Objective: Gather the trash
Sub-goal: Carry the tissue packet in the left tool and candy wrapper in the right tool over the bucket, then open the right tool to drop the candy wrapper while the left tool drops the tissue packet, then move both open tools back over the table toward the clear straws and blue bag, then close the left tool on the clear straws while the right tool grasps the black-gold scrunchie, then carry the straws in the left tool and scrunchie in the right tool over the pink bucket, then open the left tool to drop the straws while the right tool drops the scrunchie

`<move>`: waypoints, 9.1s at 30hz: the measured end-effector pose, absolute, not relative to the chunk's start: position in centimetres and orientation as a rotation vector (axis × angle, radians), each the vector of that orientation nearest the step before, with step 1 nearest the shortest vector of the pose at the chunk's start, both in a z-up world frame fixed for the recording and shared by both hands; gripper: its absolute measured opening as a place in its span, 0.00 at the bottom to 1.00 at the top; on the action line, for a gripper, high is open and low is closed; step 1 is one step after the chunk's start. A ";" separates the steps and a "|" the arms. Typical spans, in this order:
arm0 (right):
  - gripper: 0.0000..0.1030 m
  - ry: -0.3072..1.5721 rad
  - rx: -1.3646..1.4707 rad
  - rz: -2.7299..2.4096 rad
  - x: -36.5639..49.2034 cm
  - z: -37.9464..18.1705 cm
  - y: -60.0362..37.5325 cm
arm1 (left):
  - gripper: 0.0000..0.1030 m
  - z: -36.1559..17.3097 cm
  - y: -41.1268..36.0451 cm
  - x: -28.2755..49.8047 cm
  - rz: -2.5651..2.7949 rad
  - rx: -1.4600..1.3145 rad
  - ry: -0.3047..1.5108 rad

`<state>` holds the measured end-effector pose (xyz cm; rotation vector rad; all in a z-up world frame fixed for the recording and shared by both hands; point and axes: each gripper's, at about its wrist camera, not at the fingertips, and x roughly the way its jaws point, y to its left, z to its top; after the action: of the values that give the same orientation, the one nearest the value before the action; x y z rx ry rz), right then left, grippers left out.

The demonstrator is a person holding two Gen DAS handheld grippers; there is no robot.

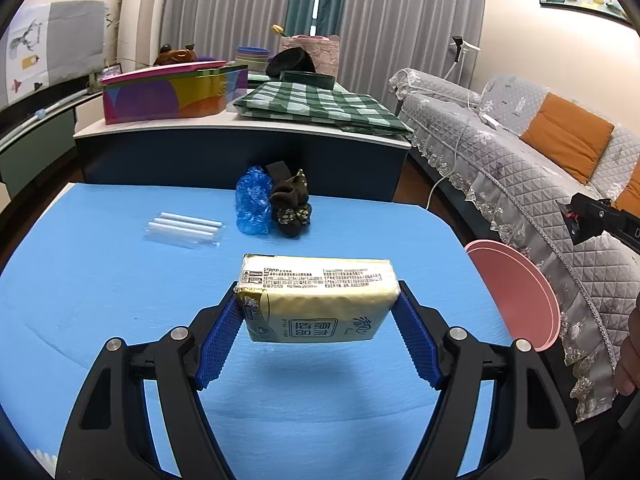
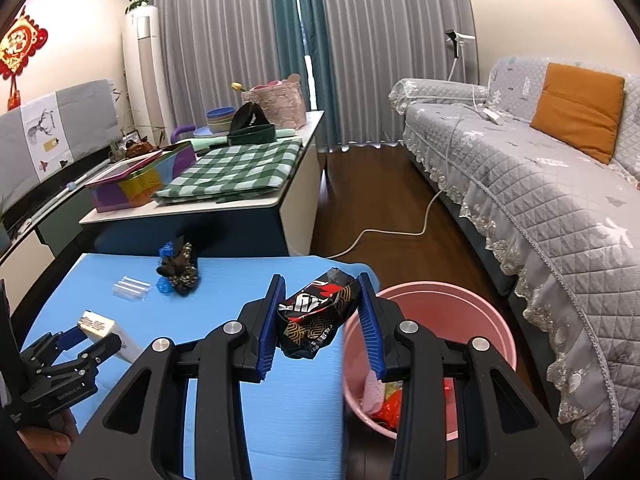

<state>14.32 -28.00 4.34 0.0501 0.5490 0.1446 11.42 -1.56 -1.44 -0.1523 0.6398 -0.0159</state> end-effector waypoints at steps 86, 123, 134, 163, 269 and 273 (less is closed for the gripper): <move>0.66 0.518 0.065 0.101 18.1 6.9 -33.9 | 0.77 0.2 -9.1 14.7 -0.247 -0.097 0.635; 0.48 0.662 0.029 0.487 23.3 -2.4 -10.6 | 0.35 -7.0 13.5 18.8 0.229 -0.469 0.731; 0.63 0.710 0.084 0.522 27.4 -4.2 -8.6 | 0.38 -8.3 14.3 22.1 0.230 -0.542 0.756; 0.22 0.760 0.025 0.474 28.6 -5.6 -8.1 | 0.05 -7.8 10.7 25.3 0.230 -0.325 0.839; 0.22 0.640 0.132 -0.064 19.1 2.1 -41.2 | 0.04 -0.5 -23.0 20.4 -0.486 -0.004 0.688; 0.38 0.669 0.155 -0.071 19.7 1.4 -41.9 | 0.05 -1.9 -24.2 21.3 -0.523 -0.002 0.731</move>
<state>19.72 -41.87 1.37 0.1550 0.6691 -0.0711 21.33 -24.19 -1.85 -0.0019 0.7312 -0.5226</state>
